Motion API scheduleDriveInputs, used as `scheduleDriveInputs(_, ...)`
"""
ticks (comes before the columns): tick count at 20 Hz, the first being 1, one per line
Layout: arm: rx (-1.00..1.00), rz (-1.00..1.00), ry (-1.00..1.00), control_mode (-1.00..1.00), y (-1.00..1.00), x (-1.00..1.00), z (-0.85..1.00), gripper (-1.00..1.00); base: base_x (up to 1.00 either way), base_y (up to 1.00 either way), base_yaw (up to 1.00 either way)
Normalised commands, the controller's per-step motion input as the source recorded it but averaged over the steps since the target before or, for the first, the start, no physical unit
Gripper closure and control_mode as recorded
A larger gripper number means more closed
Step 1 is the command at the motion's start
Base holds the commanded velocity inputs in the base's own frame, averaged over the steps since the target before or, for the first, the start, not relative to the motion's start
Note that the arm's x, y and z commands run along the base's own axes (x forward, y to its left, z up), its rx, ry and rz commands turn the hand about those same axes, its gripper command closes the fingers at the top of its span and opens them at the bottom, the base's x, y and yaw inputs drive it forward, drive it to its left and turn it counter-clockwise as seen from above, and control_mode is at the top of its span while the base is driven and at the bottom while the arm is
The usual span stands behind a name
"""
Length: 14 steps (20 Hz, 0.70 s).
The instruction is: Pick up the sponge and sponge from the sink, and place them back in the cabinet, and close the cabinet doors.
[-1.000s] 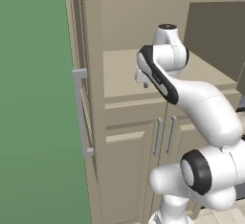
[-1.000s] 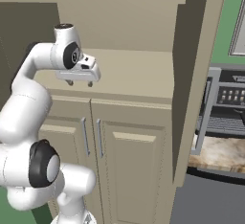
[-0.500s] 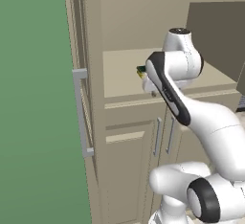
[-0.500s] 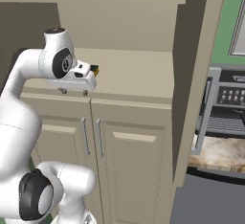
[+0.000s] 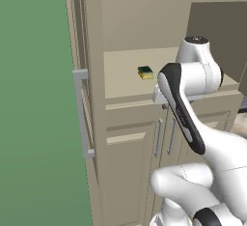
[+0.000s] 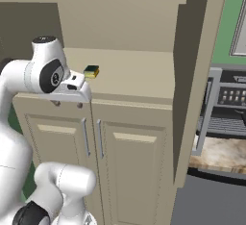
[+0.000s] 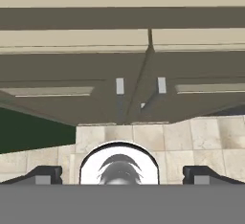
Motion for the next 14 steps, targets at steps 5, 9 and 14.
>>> scheduleDriveInputs(5,0.00,0.00,0.00,-1.00,-0.03,-0.62,0.00,-1.00,0.00,0.00,0.00)
scheduleDriveInputs(9,0.00,0.00,0.00,-1.00,-0.04,-0.55,0.00,-1.00,0.00,0.00,0.00)
scheduleDriveInputs(14,0.00,0.00,0.00,-1.00,-0.03,-0.41,0.00,-1.00,0.00,0.00,0.00)
